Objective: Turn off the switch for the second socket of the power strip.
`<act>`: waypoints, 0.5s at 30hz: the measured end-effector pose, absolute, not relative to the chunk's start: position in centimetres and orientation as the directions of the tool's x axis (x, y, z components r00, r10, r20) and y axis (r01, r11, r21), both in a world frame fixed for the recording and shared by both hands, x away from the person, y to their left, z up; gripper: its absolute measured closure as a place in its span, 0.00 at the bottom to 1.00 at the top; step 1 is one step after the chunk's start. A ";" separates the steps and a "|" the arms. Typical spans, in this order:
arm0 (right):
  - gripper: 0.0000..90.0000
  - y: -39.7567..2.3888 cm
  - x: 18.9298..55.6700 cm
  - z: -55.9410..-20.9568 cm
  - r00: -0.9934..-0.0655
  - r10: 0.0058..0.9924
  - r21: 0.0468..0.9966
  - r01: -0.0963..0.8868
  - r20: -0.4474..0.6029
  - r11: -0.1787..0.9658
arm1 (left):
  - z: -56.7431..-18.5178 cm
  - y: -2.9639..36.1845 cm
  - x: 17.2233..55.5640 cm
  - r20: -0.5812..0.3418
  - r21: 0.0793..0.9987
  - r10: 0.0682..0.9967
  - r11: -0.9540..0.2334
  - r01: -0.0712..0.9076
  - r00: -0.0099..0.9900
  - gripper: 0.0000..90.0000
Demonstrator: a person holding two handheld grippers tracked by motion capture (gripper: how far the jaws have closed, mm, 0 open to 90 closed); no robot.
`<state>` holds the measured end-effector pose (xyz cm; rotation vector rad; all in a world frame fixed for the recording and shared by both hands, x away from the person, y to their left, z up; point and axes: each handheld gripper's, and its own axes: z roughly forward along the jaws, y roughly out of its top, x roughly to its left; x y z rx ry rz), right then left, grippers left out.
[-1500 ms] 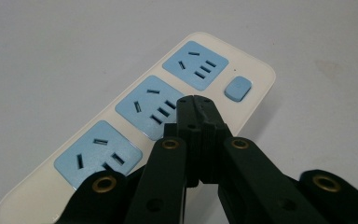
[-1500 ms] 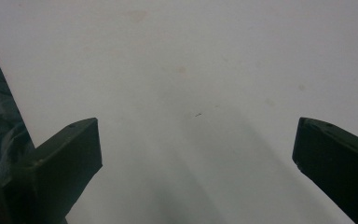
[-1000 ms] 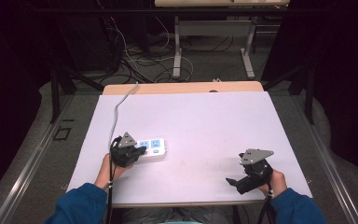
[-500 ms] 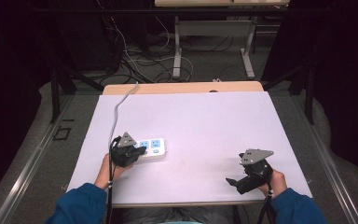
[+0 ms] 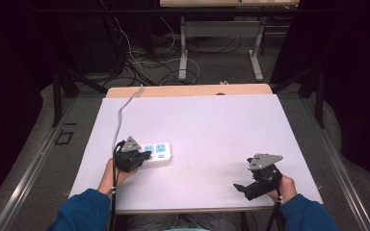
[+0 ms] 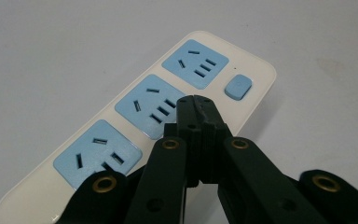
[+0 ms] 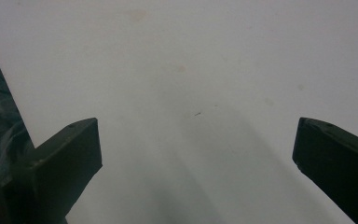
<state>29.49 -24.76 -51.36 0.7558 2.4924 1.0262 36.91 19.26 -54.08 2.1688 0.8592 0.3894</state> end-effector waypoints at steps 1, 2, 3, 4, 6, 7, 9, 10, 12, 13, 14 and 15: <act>0.01 -24.7 29.4 -51.4 -0.798 0.593 0.724 0.349 -0.103 0.595 | -54.1 19.3 36.9 0.009 0.747 0.687 -0.487 0.452 0.726 1.00; 0.01 -24.8 29.5 -51.3 -0.800 0.591 0.725 0.344 -0.107 0.597 | -54.1 19.2 36.9 0.010 0.747 0.688 -0.488 0.452 0.726 1.00; 0.01 -24.8 29.5 -51.3 -0.800 0.590 0.726 0.342 -0.108 0.597 | -54.1 19.2 36.9 0.008 0.744 0.688 -0.489 0.455 0.726 1.00; 0.01 -24.8 29.5 -51.3 -0.800 0.590 0.726 0.342 -0.108 0.597 | -54.1 19.2 36.9 0.009 0.745 0.687 -0.489 0.454 0.727 1.00; 0.01 -24.8 29.5 -51.3 -0.800 0.590 0.725 0.342 -0.109 0.597 | -54.0 19.2 36.9 0.013 0.742 0.687 -0.494 0.453 0.727 1.00; 0.01 -24.8 29.5 -51.3 -0.800 0.590 0.726 0.342 -0.109 0.597 | -54.0 19.2 36.9 0.015 0.742 0.686 -0.496 0.452 0.727 1.00; 0.01 -24.8 29.5 -51.3 -0.800 0.590 0.725 0.343 -0.108 0.597 | -54.0 19.2 36.9 0.013 0.742 0.685 -0.495 0.452 0.728 1.00; 0.01 -24.8 29.5 -51.3 -0.800 0.591 0.725 0.343 -0.108 0.597 | -54.0 19.2 36.9 0.018 0.743 0.684 -0.497 0.448 0.729 1.00; 0.01 -24.8 29.5 -51.3 -0.799 0.591 0.726 0.342 -0.109 0.597 | -54.0 19.2 36.9 0.017 0.740 0.684 -0.499 0.450 0.730 1.00; 0.01 -24.8 29.5 -51.3 -0.800 0.591 0.726 0.343 -0.108 0.597 | -54.0 19.1 36.9 0.014 0.743 0.686 -0.494 0.451 0.728 1.00; 0.01 -24.8 29.5 -51.3 -0.800 0.590 0.725 0.342 -0.108 0.597 | -54.0 19.2 36.9 0.019 0.741 0.683 -0.500 0.449 0.730 1.00; 0.01 -24.8 29.5 -51.3 -0.800 0.590 0.725 0.342 -0.108 0.597 | -54.0 19.1 36.9 0.022 0.743 0.684 -0.499 0.446 0.729 1.00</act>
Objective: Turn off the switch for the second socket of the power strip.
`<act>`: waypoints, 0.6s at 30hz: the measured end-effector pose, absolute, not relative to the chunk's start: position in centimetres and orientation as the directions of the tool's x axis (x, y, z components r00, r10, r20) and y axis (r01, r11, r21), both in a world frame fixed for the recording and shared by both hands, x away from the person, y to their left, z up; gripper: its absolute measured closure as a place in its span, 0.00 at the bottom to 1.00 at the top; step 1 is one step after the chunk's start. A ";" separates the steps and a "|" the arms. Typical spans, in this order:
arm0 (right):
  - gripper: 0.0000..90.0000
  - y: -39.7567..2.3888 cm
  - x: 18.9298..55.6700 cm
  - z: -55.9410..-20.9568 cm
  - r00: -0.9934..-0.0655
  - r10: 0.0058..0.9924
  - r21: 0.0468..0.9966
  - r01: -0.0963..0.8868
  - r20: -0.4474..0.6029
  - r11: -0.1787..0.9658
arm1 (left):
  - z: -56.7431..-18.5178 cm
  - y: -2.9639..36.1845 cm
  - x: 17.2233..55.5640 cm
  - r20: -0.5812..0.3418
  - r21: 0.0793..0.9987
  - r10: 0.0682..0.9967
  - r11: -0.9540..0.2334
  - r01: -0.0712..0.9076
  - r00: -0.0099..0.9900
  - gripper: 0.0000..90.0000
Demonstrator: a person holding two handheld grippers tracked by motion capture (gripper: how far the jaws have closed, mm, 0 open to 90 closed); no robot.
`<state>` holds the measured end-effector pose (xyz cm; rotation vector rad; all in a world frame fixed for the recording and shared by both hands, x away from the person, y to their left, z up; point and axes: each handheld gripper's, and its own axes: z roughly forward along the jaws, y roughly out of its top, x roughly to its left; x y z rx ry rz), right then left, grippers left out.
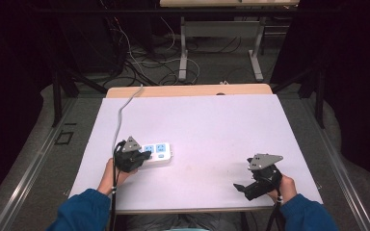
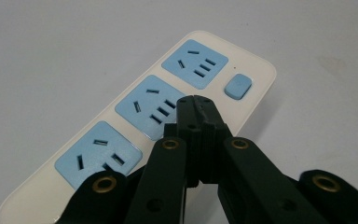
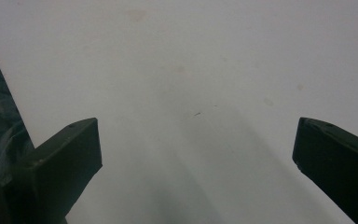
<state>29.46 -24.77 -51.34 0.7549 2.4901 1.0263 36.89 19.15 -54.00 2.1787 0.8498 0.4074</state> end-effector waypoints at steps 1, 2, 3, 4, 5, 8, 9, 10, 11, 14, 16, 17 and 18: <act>0.01 -24.8 29.5 -51.3 -0.800 0.591 0.726 0.342 -0.108 0.597 | -54.0 19.2 36.9 0.028 0.740 0.682 -0.506 0.444 0.731 1.00; 0.01 -24.8 29.5 -51.3 -0.800 0.590 0.726 0.342 -0.108 0.597 | -54.0 19.1 36.9 0.032 0.740 0.682 -0.508 0.441 0.731 1.00; 0.01 -24.8 29.5 -51.3 -0.799 0.591 0.725 0.343 -0.108 0.597 | -54.0 19.1 36.9 0.033 0.742 0.681 -0.507 0.439 0.732 1.00; 0.01 -24.8 29.5 -51.3 -0.800 0.590 0.725 0.342 -0.109 0.598 | -54.0 19.1 36.8 0.036 0.742 0.679 -0.509 0.436 0.733 1.00; 0.01 -24.8 29.4 -51.3 -0.799 0.592 0.724 0.343 -0.111 0.598 | -53.9 19.1 36.8 0.040 0.739 0.679 -0.514 0.436 0.733 1.00; 0.01 -24.8 29.5 -51.3 -0.800 0.590 0.726 0.343 -0.107 0.596 | -53.9 19.0 36.8 0.043 0.740 0.675 -0.517 0.431 0.736 1.00; 0.01 -24.8 29.5 -51.3 -0.800 0.590 0.726 0.343 -0.107 0.596 | -53.9 19.0 36.8 0.046 0.739 0.674 -0.520 0.429 0.737 1.00; 0.01 -24.8 29.5 -51.3 -0.800 0.590 0.726 0.343 -0.107 0.596 | -53.9 19.0 36.8 0.046 0.739 0.673 -0.521 0.429 0.738 1.00; 0.01 -24.8 29.5 -51.3 -0.800 0.590 0.727 0.343 -0.106 0.596 | -53.9 19.1 36.8 0.045 0.738 0.674 -0.520 0.430 0.737 1.00; 0.01 -24.8 29.5 -51.3 -0.803 0.587 0.724 0.345 -0.103 0.597 | -53.9 19.1 36.8 0.051 0.740 0.677 -0.519 0.427 0.734 1.00; 0.01 -24.8 29.5 -51.3 -0.800 0.590 0.726 0.343 -0.106 0.596 | -53.9 19.0 36.8 0.053 0.739 0.678 -0.520 0.427 0.733 1.00; 0.01 -24.8 29.5 -51.3 -0.800 0.590 0.726 0.343 -0.106 0.596 | -53.9 19.0 36.7 0.057 0.738 0.678 -0.523 0.426 0.733 1.00; 0.01 -24.8 29.5 -51.3 -0.803 0.587 0.726 0.343 -0.102 0.596 | -53.9 19.0 36.7 0.063 0.734 0.678 -0.528 0.426 0.733 1.00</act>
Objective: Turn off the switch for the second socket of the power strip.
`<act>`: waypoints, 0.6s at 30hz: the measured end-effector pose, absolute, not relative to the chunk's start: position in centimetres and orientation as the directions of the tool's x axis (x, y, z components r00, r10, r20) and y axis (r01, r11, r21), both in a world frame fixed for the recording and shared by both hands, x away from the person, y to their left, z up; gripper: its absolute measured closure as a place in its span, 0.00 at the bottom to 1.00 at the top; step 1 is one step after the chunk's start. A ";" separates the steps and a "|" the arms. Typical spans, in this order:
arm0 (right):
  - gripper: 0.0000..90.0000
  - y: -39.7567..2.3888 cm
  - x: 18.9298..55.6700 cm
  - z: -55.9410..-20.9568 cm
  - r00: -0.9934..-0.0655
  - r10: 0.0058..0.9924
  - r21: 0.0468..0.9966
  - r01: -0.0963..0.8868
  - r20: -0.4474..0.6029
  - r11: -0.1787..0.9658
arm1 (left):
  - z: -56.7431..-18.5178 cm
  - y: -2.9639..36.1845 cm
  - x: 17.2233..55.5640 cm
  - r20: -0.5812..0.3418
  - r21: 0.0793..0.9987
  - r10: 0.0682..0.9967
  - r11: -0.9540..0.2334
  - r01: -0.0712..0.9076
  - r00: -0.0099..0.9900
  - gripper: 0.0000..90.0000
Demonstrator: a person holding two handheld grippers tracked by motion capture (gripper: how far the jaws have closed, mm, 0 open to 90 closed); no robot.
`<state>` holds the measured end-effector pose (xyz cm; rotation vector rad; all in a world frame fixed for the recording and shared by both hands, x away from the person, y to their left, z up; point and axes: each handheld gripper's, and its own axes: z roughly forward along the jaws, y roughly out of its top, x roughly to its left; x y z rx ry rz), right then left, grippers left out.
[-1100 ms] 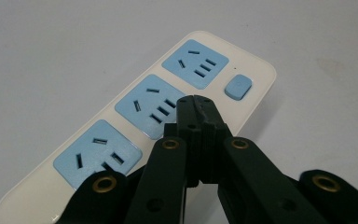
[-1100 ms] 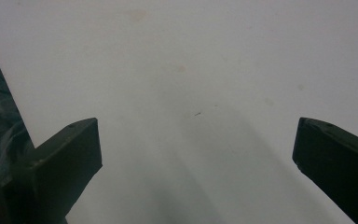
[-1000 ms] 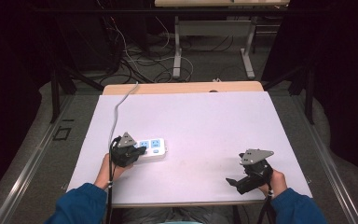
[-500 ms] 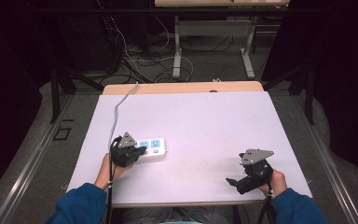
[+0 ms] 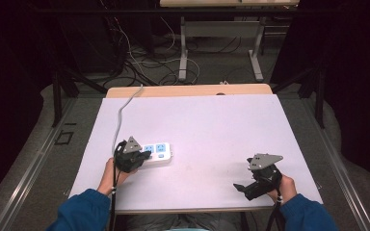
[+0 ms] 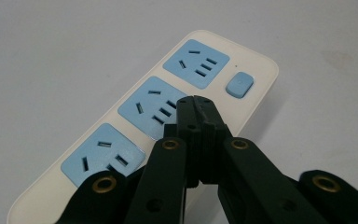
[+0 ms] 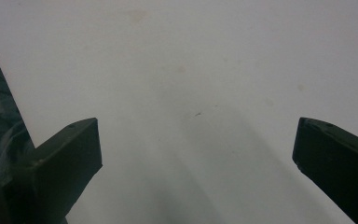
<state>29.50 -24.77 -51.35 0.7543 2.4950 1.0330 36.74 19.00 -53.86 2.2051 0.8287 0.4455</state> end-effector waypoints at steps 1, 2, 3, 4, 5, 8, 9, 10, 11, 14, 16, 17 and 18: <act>0.01 -24.8 29.5 -51.3 -0.801 0.590 0.725 0.344 -0.105 0.596 | -53.9 19.0 36.7 0.062 0.736 0.678 -0.527 0.425 0.733 1.00; 0.01 -24.8 29.5 -51.4 -0.803 0.587 0.726 0.343 -0.102 0.596 | -53.8 19.1 36.7 0.055 0.750 0.679 -0.512 0.419 0.732 1.00; 0.01 -24.8 29.5 -51.3 -0.803 0.587 0.725 0.344 -0.103 0.597 | -53.7 19.1 36.7 0.055 0.747 0.679 -0.515 0.421 0.732 1.00; 0.01 -24.8 29.5 -51.3 -0.803 0.587 0.724 0.345 -0.102 0.598 | -53.6 19.1 36.6 0.063 0.743 0.677 -0.523 0.419 0.733 1.00; 0.01 -24.8 29.5 -51.3 -0.803 0.587 0.724 0.345 -0.102 0.598 | -53.7 19.0 36.6 0.066 0.745 0.677 -0.522 0.415 0.733 1.00; 0.01 -24.7 29.4 -51.4 -0.799 0.593 0.724 0.349 -0.101 0.595 | -53.7 19.0 36.6 0.074 0.745 0.675 -0.527 0.410 0.734 1.00; 0.01 -24.8 29.4 -51.4 -0.800 0.592 0.724 0.348 -0.102 0.595 | -53.6 19.0 36.6 0.074 0.742 0.676 -0.529 0.412 0.733 1.00; 0.01 -24.7 29.4 -51.4 -0.799 0.593 0.724 0.350 -0.100 0.594 | -53.6 19.0 36.6 0.073 0.742 0.677 -0.528 0.414 0.733 1.00; 0.01 -24.8 29.5 -51.4 -0.802 0.588 0.724 0.343 -0.106 0.598 | -53.6 19.0 36.6 0.073 0.742 0.676 -0.528 0.413 0.733 1.00; 0.01 -24.7 29.5 -51.4 -0.800 0.592 0.724 0.348 -0.101 0.595 | -53.6 19.1 36.7 0.068 0.743 0.675 -0.526 0.414 0.735 1.00; 0.01 -24.8 29.5 -51.4 -0.800 0.590 0.724 0.345 -0.105 0.597 | -53.7 19.1 36.7 0.066 0.748 0.681 -0.517 0.416 0.729 1.00; 0.01 -24.8 29.5 -51.4 -0.800 0.591 0.724 0.346 -0.105 0.597 | -53.7 19.1 36.7 0.065 0.747 0.681 -0.518 0.417 0.729 1.00; 0.01 -24.7 29.5 -51.4 -0.800 0.590 0.724 0.344 -0.106 0.597 | -53.6 19.1 36.7 0.069 0.746 0.682 -0.520 0.417 0.728 1.00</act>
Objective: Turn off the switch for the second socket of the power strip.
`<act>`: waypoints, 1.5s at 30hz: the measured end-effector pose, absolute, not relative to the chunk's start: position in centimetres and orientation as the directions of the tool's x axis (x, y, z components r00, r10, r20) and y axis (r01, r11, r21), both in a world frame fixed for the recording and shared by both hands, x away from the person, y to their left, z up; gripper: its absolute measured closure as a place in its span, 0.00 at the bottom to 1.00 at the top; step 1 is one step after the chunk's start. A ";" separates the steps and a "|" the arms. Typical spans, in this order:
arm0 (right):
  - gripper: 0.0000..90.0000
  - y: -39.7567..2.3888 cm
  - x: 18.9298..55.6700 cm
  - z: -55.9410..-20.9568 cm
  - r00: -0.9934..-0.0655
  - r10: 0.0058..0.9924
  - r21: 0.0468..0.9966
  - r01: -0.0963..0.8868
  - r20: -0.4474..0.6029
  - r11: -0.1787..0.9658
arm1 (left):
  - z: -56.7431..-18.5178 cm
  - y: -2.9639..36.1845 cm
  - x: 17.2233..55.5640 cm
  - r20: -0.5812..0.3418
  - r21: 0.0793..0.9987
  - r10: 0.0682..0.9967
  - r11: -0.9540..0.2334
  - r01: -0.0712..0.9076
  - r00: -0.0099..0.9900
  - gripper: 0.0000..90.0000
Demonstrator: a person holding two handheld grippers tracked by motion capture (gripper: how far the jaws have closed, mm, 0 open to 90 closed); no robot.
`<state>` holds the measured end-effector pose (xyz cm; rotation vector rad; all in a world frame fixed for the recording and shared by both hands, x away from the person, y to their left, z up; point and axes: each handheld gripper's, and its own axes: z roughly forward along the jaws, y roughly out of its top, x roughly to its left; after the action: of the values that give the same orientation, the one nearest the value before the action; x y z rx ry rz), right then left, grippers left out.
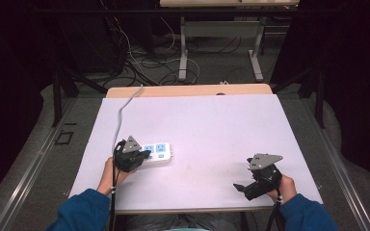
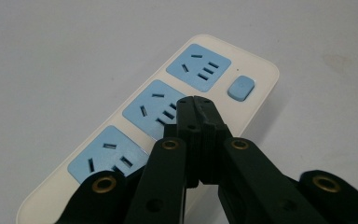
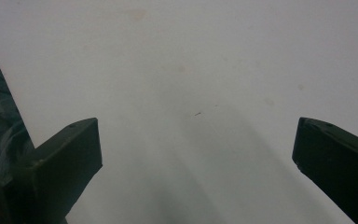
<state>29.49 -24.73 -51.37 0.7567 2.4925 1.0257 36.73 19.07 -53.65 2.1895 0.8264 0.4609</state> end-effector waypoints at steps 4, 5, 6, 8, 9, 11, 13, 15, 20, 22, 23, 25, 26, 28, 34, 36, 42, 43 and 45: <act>0.01 -24.8 29.4 -51.3 -0.798 0.594 0.724 0.349 -0.103 0.595 | -53.6 19.1 36.8 0.065 0.742 0.682 -0.521 0.421 0.728 1.00; 0.01 -24.8 29.4 -51.3 -0.798 0.593 0.724 0.349 -0.103 0.595 | -53.5 19.2 36.8 0.063 0.739 0.680 -0.523 0.424 0.730 1.00; 0.01 -24.7 29.4 -51.3 -0.798 0.593 0.724 0.349 -0.103 0.595 | -53.5 19.2 36.8 0.062 0.739 0.679 -0.524 0.424 0.731 1.00; 0.01 -24.7 29.4 -51.3 -0.799 0.593 0.724 0.349 -0.103 0.596 | -53.3 19.1 36.7 0.050 0.743 0.681 -0.514 0.428 0.731 1.00; 0.01 -24.8 29.5 -51.4 -0.800 0.591 0.723 0.346 -0.106 0.598 | -53.1 19.2 36.7 0.058 0.748 0.678 -0.515 0.417 0.733 1.00; 0.01 -24.7 29.4 -51.3 -0.798 0.593 0.724 0.349 -0.103 0.595 | -52.8 19.2 36.6 0.054 0.754 0.679 -0.508 0.416 0.732 1.00; 0.01 -24.8 29.5 -51.4 -0.800 0.590 0.724 0.343 -0.108 0.598 | -52.6 19.2 36.5 0.051 0.767 0.684 -0.493 0.410 0.727 0.95; 0.01 -24.7 29.5 -51.4 -0.800 0.590 0.724 0.344 -0.107 0.598 | -52.3 19.2 36.5 0.053 0.777 0.686 -0.485 0.401 0.726 0.94; 0.01 -24.7 29.5 -51.4 -0.800 0.591 0.723 0.345 -0.107 0.598 | -52.1 19.3 36.5 0.045 0.790 0.693 -0.466 0.399 0.719 0.92; 0.01 -24.8 29.5 -51.3 -0.803 0.587 0.716 0.349 -0.104 0.605 | -51.9 19.4 36.4 0.044 0.787 0.694 -0.467 0.403 0.719 0.91; 0.01 -24.8 29.5 -51.3 -0.802 0.588 0.717 0.349 -0.104 0.604 | -51.9 19.5 36.5 0.045 0.791 0.693 -0.464 0.398 0.719 0.90; 0.01 -24.8 29.5 -51.3 -0.801 0.589 0.719 0.348 -0.105 0.602 | -51.7 19.5 36.4 0.050 0.795 0.695 -0.462 0.393 0.717 0.88; 0.01 -24.7 29.5 -51.4 -0.800 0.590 0.723 0.345 -0.107 0.598 | -51.6 19.5 36.4 0.049 0.796 0.699 -0.459 0.394 0.714 0.86; 0.01 -24.7 29.5 -51.4 -0.799 0.591 0.723 0.345 -0.108 0.598 | -51.5 19.5 36.4 0.051 0.797 0.708 -0.454 0.399 0.704 0.78; 0.01 -24.7 29.4 -51.3 -0.798 0.594 0.724 0.348 -0.105 0.596 | -51.3 19.4 36.4 0.045 0.782 0.730 -0.450 0.431 0.682 0.43; 0.01 -24.8 29.4 -51.3 -0.798 0.593 0.724 0.344 -0.111 0.598 | -51.2 19.5 36.4 0.045 0.772 0.732 -0.457 0.441 0.680 0.35; 0.01 -24.8 29.5 -51.3 -0.799 0.591 0.725 0.343 -0.109 0.597 | -50.9 19.7 36.2 0.056 0.767 0.735 -0.465 0.443 0.675 0.17; 0.01 -24.7 29.5 -51.3 -0.799 0.591 0.725 0.344 -0.108 0.597 | -50.9 19.7 36.2 0.059 0.767 0.737 -0.465 0.442 0.673 0.15; 0.01 -24.7 29.5 -51.3 -0.799 0.591 0.725 0.343 -0.109 0.598 | -51.0 19.7 36.1 0.060 0.768 0.740 -0.463 0.443 0.670 0.10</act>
<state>29.45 -24.73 -51.34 0.7556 2.4895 1.0249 36.14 19.70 -51.00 2.1285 0.9081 0.5033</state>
